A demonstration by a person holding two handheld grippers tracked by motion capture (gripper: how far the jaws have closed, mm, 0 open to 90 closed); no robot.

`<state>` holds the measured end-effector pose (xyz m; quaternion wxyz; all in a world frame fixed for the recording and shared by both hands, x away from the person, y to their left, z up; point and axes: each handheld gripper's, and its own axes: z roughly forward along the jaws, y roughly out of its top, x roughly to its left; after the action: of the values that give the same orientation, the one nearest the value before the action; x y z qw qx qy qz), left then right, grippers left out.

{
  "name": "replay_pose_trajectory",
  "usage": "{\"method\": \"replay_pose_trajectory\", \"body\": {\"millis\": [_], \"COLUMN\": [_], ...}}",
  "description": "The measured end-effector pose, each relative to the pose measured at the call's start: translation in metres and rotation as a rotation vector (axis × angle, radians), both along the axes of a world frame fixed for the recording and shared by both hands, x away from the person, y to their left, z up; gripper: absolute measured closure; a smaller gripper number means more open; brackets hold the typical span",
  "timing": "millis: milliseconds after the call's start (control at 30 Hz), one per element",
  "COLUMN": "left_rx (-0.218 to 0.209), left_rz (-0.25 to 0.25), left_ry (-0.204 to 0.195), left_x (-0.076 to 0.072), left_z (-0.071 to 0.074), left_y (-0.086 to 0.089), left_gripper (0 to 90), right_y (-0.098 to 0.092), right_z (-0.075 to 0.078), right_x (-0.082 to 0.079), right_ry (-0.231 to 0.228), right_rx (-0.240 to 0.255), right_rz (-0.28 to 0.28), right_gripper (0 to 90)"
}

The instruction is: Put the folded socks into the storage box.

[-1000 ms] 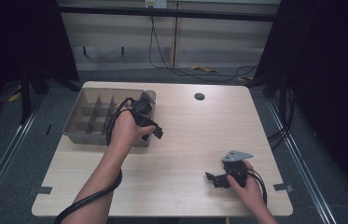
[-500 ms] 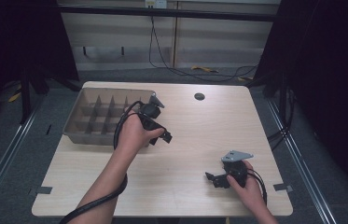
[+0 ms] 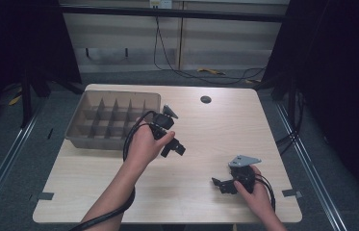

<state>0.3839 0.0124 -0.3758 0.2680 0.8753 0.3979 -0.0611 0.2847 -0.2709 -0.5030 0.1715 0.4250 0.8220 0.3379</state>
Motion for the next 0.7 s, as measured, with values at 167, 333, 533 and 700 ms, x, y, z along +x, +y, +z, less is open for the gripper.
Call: {"method": "replay_pose_trajectory", "body": {"millis": [167, 333, 533, 700], "left_rx": [0.003, -0.008, -0.011, -0.009], "left_rz": [-0.016, -0.01, -0.026, -0.048], "left_ry": [0.005, 0.013, 0.019, 0.017], "left_x": [-0.003, -0.007, -0.012, -0.019], "left_z": [-0.006, -0.014, -0.022, -0.028], "left_y": [0.0, -0.001, -0.002, -0.005], "left_gripper": [18.9, 19.0, 18.9, 19.2], "right_y": [0.0, 0.0, 0.0, 0.0], "right_z": [0.0, 0.0, 0.0, 0.0], "right_x": [0.0, 0.0, 0.0, 0.0], "right_ry": [-0.003, -0.004, -0.004, -0.001], "right_rx": [-0.001, -0.002, -0.002, -0.001], "right_rz": [0.004, 0.006, 0.006, 0.004], "right_gripper": [9.2, 9.2, 9.2, 9.2]}}
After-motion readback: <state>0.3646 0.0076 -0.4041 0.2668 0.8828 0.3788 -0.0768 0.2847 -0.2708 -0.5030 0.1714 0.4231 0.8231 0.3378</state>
